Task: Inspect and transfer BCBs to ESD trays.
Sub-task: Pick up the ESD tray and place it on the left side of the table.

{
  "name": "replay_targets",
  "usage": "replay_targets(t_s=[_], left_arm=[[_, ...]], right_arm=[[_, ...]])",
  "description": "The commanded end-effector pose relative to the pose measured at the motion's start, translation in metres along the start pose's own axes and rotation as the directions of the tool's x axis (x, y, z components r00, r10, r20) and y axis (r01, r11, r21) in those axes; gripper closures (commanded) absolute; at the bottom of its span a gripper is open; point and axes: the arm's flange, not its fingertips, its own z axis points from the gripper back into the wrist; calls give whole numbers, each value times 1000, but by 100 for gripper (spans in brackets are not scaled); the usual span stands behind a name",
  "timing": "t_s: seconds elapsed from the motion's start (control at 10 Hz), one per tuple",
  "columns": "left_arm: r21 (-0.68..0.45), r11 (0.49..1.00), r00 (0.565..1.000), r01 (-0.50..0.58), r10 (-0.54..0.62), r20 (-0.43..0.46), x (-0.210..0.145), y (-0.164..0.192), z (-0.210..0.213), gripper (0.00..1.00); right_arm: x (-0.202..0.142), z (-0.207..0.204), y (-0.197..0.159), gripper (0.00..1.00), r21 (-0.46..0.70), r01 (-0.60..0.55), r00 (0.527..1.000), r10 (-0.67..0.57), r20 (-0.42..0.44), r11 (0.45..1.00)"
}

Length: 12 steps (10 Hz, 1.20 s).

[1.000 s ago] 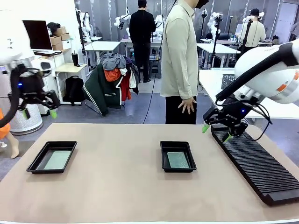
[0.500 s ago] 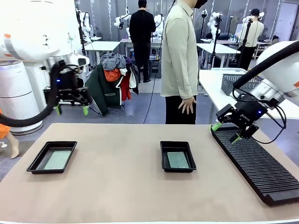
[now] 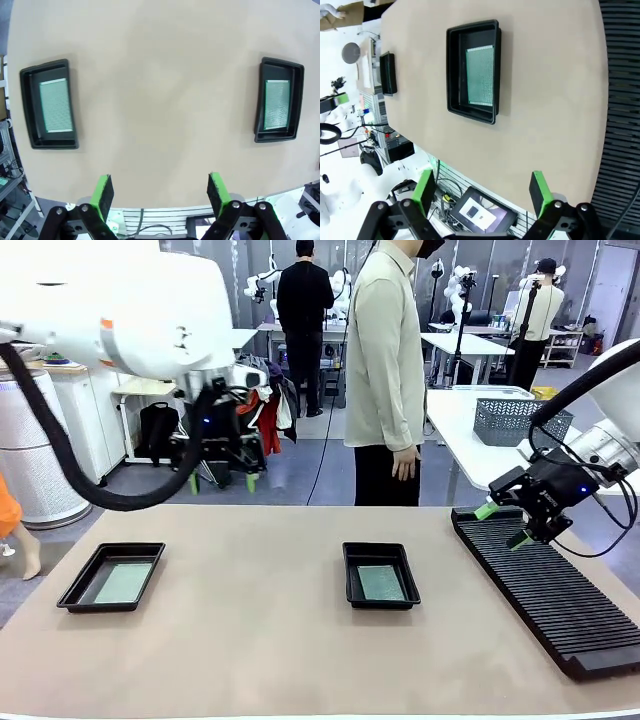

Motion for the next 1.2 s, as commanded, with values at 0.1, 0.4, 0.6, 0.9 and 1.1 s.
replay_targets(t_s=[0.1, 0.4, 0.6, 0.9, 1.1], left_arm=[[19, 1000, 1000, -4, 4, 2, 19, -49, -26, 0], [4, 1000, 1000, 3, -3, 13, 35, -100, -59, 0], [-24, 999, 1000, 21, -21, 17, 40, -126, -76, 0], [-38, 998, 999, 40, -41, -11, 48, -157, -107, 0], [-30, 999, 999, 33, -33, -4, 52, -172, -126, 0]], right_arm=[[-1, -3, 7, 0, -23, 13, 1000, -13, -11, 1000], [-1, -3, 7, 0, -23, 13, 1000, -13, -11, 1000], [-1, -3, 7, 0, -23, 13, 1000, -13, -11, 1000], [-1, -3, 7, 0, -23, 13, 1000, -13, -11, 1000], [-1, -3, 7, 0, -23, 13, 1000, -13, -11, 1000]])
